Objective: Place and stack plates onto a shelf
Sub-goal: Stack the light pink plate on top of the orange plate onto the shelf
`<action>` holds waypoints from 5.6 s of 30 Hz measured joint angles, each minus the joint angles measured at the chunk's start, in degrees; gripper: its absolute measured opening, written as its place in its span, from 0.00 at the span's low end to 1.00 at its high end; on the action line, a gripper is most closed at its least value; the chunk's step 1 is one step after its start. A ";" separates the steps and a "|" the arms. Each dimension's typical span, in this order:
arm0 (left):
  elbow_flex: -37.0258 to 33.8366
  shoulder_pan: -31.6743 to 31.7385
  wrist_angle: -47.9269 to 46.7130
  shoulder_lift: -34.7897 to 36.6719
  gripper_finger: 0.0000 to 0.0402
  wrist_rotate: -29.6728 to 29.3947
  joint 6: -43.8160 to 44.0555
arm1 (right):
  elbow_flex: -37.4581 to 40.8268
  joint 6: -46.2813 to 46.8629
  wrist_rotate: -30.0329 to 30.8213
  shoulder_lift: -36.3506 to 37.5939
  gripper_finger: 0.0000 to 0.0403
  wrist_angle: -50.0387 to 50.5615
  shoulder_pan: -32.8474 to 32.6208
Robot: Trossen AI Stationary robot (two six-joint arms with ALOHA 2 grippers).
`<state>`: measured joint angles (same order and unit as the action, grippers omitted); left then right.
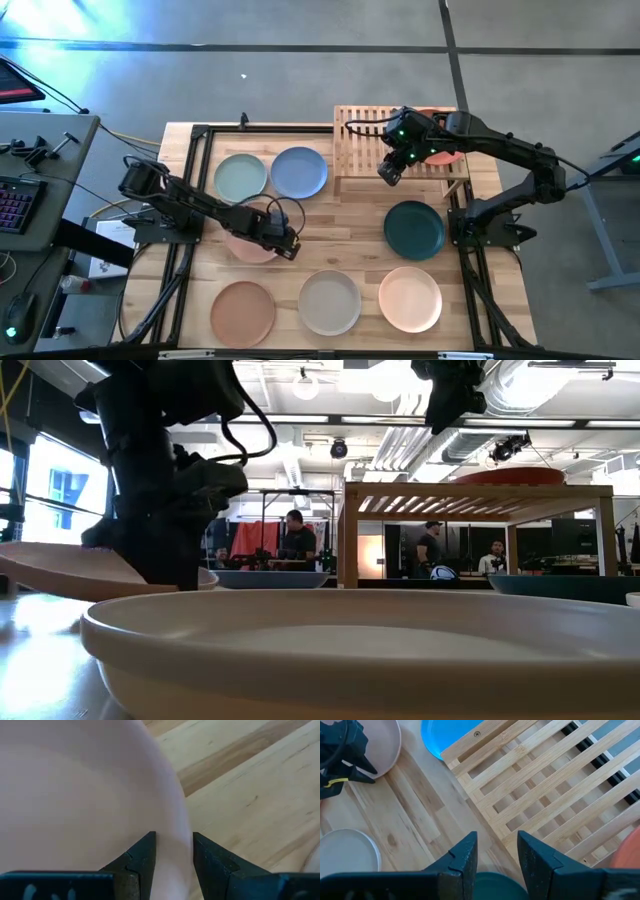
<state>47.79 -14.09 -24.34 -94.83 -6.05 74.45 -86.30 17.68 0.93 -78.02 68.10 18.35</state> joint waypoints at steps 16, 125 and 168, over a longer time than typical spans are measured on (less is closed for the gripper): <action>2.70 -0.26 -1.87 -0.04 0.16 0.02 -1.48 | 0.00 -0.20 -0.03 0.00 0.28 0.00 -0.01; 49.94 -3.54 -30.62 -0.41 0.00 3.45 -84.16 | 0.02 -38.57 -17.91 -0.04 0.28 -16.11 -26.57; 49.94 -2.85 -29.72 -0.41 0.06 0.20 -82.44 | 0.02 -36.70 -14.38 -4.57 0.00 -15.28 -29.52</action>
<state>97.73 -16.93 -54.06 -95.24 -5.85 -7.99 -86.28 -19.03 -13.45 -82.59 52.81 -11.17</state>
